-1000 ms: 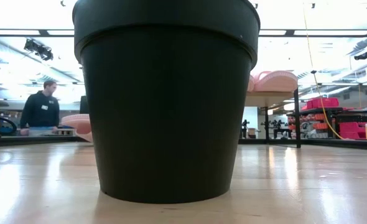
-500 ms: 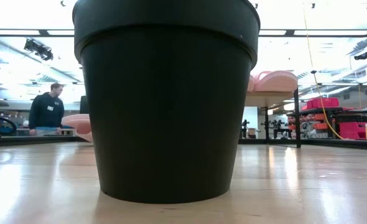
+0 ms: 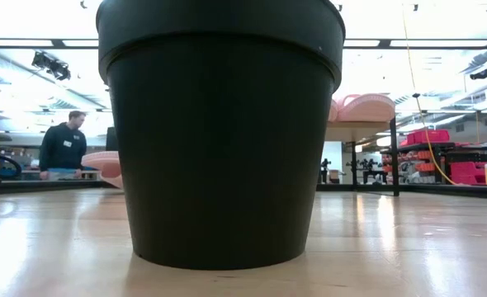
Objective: Pick and place slides into the shelf
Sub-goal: Put the bottom slide on the shelf
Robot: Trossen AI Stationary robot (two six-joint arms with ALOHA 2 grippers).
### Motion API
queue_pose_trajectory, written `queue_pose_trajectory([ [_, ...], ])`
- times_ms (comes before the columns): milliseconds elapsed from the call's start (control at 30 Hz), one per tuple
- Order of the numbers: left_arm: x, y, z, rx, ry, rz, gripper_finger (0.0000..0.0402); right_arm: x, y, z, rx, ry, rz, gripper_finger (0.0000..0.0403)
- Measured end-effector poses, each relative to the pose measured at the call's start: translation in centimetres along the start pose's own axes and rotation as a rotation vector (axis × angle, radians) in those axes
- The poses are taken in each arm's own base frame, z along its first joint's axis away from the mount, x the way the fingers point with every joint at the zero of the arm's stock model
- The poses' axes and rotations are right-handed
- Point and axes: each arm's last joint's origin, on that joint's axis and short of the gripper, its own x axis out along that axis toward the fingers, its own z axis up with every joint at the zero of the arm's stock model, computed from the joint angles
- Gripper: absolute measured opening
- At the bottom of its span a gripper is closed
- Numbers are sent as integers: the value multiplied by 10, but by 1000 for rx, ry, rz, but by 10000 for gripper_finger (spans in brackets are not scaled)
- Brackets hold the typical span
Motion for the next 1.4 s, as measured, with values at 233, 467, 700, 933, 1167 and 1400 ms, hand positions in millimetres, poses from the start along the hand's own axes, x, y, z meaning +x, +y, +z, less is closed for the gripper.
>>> queue_pose_trajectory([
  [233,2,8,2,-204,-19,22,80,-18,-9,-7,4,3,-139,249],
  [467,3,12,3,-442,-42,42,80,-48,-18,-19,34,-32,-216,252],
  [700,26,8,-8,-706,-84,50,80,-80,-24,-38,132,-69,-226,251],
  [933,58,-3,-28,-960,-157,-61,79,-99,-23,-61,199,-10,-189,251],
  [1167,73,-5,-42,-1196,-164,-97,79,-110,-22,-75,232,16,-141,251],
  [1400,71,-5,-34,-1336,-244,-148,80,-116,-22,-79,230,0,-131,251],
])
